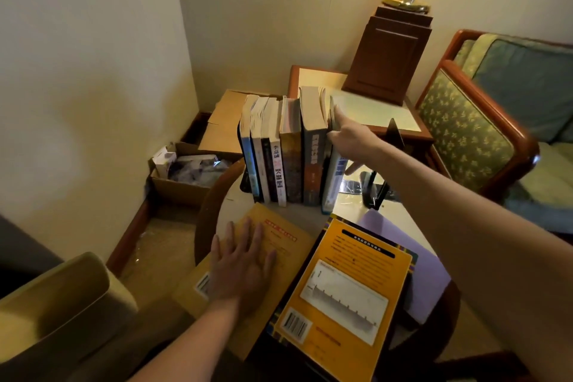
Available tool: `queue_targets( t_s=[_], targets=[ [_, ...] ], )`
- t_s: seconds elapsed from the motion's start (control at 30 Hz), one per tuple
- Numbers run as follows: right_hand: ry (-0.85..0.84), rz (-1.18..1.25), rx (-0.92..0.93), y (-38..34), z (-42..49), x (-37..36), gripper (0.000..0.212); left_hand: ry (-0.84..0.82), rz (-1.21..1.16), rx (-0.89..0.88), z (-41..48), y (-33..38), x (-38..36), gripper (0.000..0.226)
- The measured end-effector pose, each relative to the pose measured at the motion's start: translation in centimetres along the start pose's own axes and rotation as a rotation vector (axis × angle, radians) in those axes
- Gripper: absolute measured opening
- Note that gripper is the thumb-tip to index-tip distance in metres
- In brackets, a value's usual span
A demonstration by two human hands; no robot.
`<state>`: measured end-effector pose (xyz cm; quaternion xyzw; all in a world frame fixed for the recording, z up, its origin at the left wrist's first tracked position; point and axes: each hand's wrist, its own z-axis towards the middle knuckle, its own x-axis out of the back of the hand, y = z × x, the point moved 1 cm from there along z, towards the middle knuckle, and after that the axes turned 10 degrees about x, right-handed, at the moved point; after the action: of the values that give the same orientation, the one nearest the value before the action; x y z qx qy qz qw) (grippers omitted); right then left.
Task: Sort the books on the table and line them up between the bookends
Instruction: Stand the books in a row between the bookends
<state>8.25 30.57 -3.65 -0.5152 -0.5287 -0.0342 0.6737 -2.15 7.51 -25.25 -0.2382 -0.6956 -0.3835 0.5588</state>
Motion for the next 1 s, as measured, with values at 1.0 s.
queue_targets(
  t_s=[1.0],
  targets=[
    [0.117,-0.095,0.090,8.7,-10.2,-4.0,0.101,0.024,0.057,0.023,-0.1,-0.1,-0.5,0.074]
  ],
)
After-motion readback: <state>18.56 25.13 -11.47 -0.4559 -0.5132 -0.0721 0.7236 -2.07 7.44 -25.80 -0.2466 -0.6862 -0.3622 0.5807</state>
